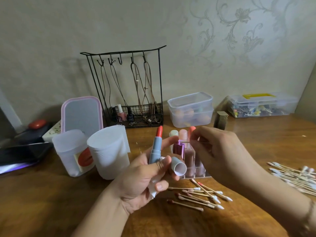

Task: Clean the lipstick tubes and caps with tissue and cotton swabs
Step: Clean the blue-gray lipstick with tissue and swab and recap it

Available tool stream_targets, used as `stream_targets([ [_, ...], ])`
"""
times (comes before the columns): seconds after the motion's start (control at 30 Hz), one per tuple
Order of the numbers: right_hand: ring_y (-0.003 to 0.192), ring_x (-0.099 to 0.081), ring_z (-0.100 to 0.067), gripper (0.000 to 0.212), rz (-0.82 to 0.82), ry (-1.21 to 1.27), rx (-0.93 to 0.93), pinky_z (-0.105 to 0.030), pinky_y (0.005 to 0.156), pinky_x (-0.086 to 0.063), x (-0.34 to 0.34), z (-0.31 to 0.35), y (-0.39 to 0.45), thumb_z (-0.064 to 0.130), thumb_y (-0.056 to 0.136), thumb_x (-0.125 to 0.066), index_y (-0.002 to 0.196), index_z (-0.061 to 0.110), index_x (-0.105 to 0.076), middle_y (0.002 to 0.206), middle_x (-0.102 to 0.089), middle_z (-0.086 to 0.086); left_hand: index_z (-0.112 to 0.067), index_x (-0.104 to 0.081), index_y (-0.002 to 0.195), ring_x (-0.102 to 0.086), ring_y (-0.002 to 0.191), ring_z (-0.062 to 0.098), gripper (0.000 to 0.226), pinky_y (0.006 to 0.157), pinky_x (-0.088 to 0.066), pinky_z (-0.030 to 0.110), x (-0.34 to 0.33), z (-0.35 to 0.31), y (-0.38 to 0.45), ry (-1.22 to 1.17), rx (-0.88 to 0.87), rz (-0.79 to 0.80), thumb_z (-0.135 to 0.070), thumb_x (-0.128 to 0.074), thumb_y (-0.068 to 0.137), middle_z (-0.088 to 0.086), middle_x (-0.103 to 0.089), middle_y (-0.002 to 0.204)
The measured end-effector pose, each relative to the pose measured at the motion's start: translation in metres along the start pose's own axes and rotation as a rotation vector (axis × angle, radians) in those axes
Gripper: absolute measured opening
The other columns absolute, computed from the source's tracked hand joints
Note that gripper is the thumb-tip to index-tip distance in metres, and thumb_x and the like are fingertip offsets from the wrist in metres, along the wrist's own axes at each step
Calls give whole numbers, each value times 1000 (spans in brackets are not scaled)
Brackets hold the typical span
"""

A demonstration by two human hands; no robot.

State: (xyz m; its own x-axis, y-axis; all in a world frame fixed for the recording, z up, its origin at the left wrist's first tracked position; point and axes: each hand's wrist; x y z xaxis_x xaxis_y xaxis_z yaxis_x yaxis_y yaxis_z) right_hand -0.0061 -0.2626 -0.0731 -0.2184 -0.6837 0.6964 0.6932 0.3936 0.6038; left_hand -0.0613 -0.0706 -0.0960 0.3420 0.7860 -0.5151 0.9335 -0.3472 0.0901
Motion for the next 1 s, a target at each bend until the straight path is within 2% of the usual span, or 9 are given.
stream_targets([
  [0.13, 65, -58, -11, 7, 25, 6, 17, -38, 54, -52, -4, 0, 0, 22, 95, -57, 95, 24, -64, 76, -64, 10, -17, -55, 133, -59, 58, 17, 48, 39, -47, 18, 1, -1, 0, 12, 1, -15, -6, -58, 86, 19, -60, 79],
  [0.23, 62, -56, -5, 10, 67, 33, 42, -35, 52, -50, -2, 2, -2, 20, 94, -60, 89, 29, -62, 72, -61, 15, -16, -58, 129, -60, 59, 17, 46, 39, -47, 18, 1, -1, 0, 14, -4, -24, -7, -59, 85, 18, -61, 78],
  [0.3, 60, -57, -3, 11, 20, 71, 44, -32, 51, -49, -2, 2, -3, 19, 92, -60, 88, 28, -61, 70, -60, 17, -16, -59, 127, -60, 61, 17, 46, 39, -45, 17, 0, -1, 0, 23, -11, -20, -9, -61, 82, 16, -62, 79],
  [0.37, 60, -59, -5, 7, -24, 93, 22, -35, 51, -51, -3, -2, -2, 21, 92, -58, 91, 25, -63, 70, -62, 16, -16, -59, 128, -60, 61, 17, 47, 39, -45, 17, 0, -1, 0, 14, -5, -14, -8, -62, 82, 17, -62, 80],
  [0.5, 60, -57, -11, 10, 41, 74, 43, -44, 53, -51, -4, -3, -4, 23, 92, -58, 86, 30, -58, 68, -60, 14, -17, -59, 129, -59, 63, 18, 47, 39, -44, 17, 0, -1, 0, 8, -1, -16, -7, -60, 83, 17, -61, 83],
  [0.63, 61, -58, -9, 9, 20, 102, 8, -39, 53, -51, -1, -3, -2, 22, 92, -60, 88, 30, -60, 69, -62, 13, -15, -57, 130, -61, 60, 18, 45, 38, -45, 17, -1, -2, -1, -17, 2, -4, -5, -58, 85, 19, -62, 80],
  [0.73, 59, -55, -6, 10, 88, 32, 27, -34, 51, -48, -1, -1, -4, 24, 93, -60, 88, 32, -61, 67, -61, 15, -17, -59, 128, -60, 63, 18, 46, 39, -45, 17, -1, -2, -1, 2, 2, -6, -7, -59, 84, 18, -62, 82],
  [0.87, 59, -57, -6, 7, 0, 52, 29, -29, 48, -46, -2, -2, -3, 21, 92, -62, 92, 28, -64, 70, -62, 15, -18, -61, 126, -61, 63, 18, 44, 39, -45, 17, -2, -2, -1, -6, 6, -10, -7, -60, 83, 16, -64, 81],
  [1.0, 52, -47, -10, 5, -6, -128, 138, -27, 43, -38, 5, 1, 0, 26, 87, -58, 85, 30, -61, 66, -55, 16, -16, -61, 125, -61, 63, 18, 43, 39, -45, 17, -2, -2, -1, 3, 3, -10, -8, -60, 83, 15, -64, 80],
])
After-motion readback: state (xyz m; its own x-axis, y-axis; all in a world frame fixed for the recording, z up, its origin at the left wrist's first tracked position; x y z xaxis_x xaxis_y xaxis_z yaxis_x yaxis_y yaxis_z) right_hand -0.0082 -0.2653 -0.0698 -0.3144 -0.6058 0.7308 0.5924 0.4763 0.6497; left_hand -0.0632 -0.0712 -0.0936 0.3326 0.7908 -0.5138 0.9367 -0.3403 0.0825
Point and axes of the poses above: each hand's wrist, its own y-axis towards the middle knuckle, its own x-axis out of the back of the hand, z = x × y
